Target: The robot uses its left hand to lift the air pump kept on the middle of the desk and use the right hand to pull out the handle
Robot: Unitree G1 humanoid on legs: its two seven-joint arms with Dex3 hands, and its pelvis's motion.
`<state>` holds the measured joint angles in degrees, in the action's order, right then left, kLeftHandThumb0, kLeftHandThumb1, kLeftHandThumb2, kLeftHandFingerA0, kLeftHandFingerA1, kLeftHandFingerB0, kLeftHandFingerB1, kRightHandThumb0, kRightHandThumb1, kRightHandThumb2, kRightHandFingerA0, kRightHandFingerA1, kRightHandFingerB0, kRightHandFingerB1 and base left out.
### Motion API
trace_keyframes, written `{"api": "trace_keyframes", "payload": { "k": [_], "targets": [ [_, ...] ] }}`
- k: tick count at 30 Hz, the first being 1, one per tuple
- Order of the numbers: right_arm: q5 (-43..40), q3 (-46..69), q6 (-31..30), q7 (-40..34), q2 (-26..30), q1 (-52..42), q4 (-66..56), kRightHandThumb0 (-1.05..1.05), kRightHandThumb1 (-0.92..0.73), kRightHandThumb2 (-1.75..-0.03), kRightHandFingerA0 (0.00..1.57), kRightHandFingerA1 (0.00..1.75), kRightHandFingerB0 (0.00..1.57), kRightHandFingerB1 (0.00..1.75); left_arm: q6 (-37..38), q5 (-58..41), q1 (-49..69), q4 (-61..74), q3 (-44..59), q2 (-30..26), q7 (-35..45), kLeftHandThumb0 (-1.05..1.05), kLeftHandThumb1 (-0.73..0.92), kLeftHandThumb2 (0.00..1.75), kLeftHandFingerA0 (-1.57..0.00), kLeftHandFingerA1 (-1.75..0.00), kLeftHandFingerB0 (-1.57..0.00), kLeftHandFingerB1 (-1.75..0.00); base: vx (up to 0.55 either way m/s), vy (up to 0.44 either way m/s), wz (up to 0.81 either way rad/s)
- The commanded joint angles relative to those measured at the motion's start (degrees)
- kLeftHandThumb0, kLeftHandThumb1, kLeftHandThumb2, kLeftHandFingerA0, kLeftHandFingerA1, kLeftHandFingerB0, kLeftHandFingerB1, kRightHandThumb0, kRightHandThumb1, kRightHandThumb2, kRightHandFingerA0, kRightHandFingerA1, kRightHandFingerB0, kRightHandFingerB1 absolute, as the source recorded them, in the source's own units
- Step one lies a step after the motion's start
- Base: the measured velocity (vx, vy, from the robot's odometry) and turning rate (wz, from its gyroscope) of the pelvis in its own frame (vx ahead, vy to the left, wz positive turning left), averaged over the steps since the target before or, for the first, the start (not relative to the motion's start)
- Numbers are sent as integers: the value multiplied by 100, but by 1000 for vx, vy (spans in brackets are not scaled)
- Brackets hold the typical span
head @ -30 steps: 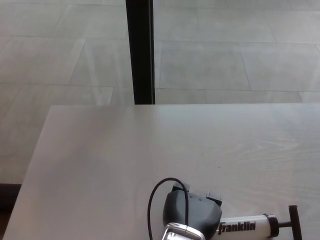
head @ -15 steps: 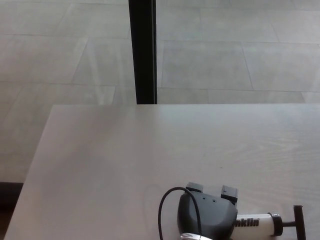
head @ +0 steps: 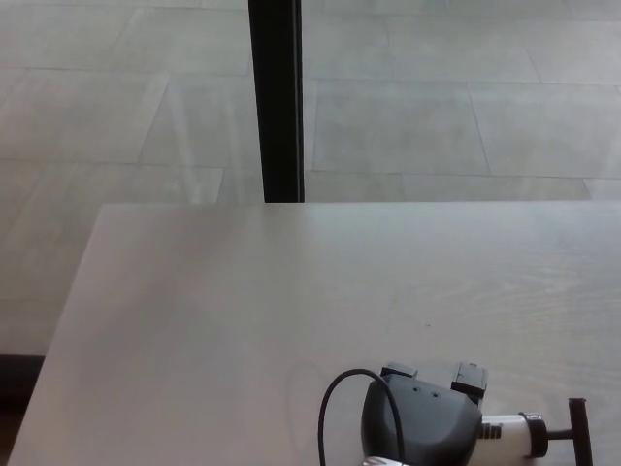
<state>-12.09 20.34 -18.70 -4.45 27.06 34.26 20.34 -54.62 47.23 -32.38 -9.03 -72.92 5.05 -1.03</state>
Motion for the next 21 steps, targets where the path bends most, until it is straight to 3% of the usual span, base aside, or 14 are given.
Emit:
{"api": "trace_keyframes", "payload": {
  "k": [1, 2, 4, 5, 6, 9, 10, 11, 12, 15, 16, 18, 20, 21],
  "targets": [
    [89, -4, -171, 118, 145, 36, 7, -37, -67, -59, 66, 78, 48, 45, 3, 416, -27, -183, -107, -63, 504, -74, 76, 63, -58, -90, -11, -32, 0, 0, 0],
    [106, -13, -192, 132, 154, 26, -4, -37, -66, -59, 66, 78, 49, 45, -46, 479, -54, -205, -137, -68, 623, -78, 60, 95, -60, -90, -6, -42, 0, 0, 0],
    [167, -59, -259, 129, 172, 8, -43, -36, -66, -59, 67, 77, 49, 45, -145, 596, -102, -221, -194, -98, 847, -78, 59, 95, -60, -89, -4, -43, 0, 0, 0],
    [162, -64, -237, 153, 167, 4, -52, -35, -67, -59, 66, 78, 49, 46, -146, 648, -92, -230, -198, -113, 853, -74, 74, 62, -57, -92, -10, -33, 0, 0, 0],
    [166, -67, -243, 161, 170, 21, -29, -34, -66, -59, 67, 79, 48, 45, -170, 715, -66, -248, -179, -90, 863, -77, 57, 92, -61, -89, -5, -44, 0, 0, 0],
    [171, -69, -348, 160, 175, 30, -103, -32, -68, -60, 66, 77, 50, 46, -181, 896, -75, -308, -179, -47, 975, -72, 56, 89, -64, -93, -8, -45, 0, 0, 0],
    [185, -76, -331, 162, 177, 36, -97, -31, -68, -60, 65, 76, 51, 46, -132, 966, -81, -330, -189, -55, 968, -64, 72, 62, -66, -115, -16, -34, 0, 0, 0],
    [192, -78, -327, 163, 179, 39, -97, -31, -68, -60, 65, 76, 51, 46, -103, 1013, -78, -342, -185, -56, 975, -64, 72, 62, -66, -115, -16, -34, 0, 0, 0],
    [190, -72, -331, 176, 184, 42, -94, -29, -69, -60, 65, 78, 52, 47, 28, 1035, -39, -332, -145, -64, 907, -48, 74, 62, -82, -121, -19, -37, 0, 0, 0],
    [214, -78, -346, 199, 197, 57, -57, -29, -69, -60, 66, 77, 53, 47, 481, 1017, 149, -279, 27, -110, 455, -35, 65, 67, -87, -134, -25, -44, 0, 0, 0],
    [217, -76, -343, 206, 199, 63, -39, -29, -69, -60, 66, 78, 54, 47, 544, 1031, 161, -282, 59, -120, 469, -28, 62, 69, -84, -142, -35, -48, 0, 0, 0],
    [227, -69, -339, 218, 201, 72, -12, -29, -69, -60, 66, 78, 54, 47, 660, 1071, 192, -289, 125, -131, 492, -28, 62, 69, -84, -142, -35, -48, 0, 0, 0],
    [240, -70, -365, 226, 210, 77, -13, -29, -69, -60, 66, 76, 55, 47, 717, 1115, 146, -287, 159, -153, 675, -27, 64, 65, -81, -140, -51, -51, 0, 0, 0],
    [247, -72, -349, 233, 210, 77, -8, -28, -69, -60, 67, 80, 56, 48, 773, 1057, 186, -316, 259, -118, 605, -27, 61, 63, -81, -137, -79, -61, 0, 0, 0]
  ]
}}
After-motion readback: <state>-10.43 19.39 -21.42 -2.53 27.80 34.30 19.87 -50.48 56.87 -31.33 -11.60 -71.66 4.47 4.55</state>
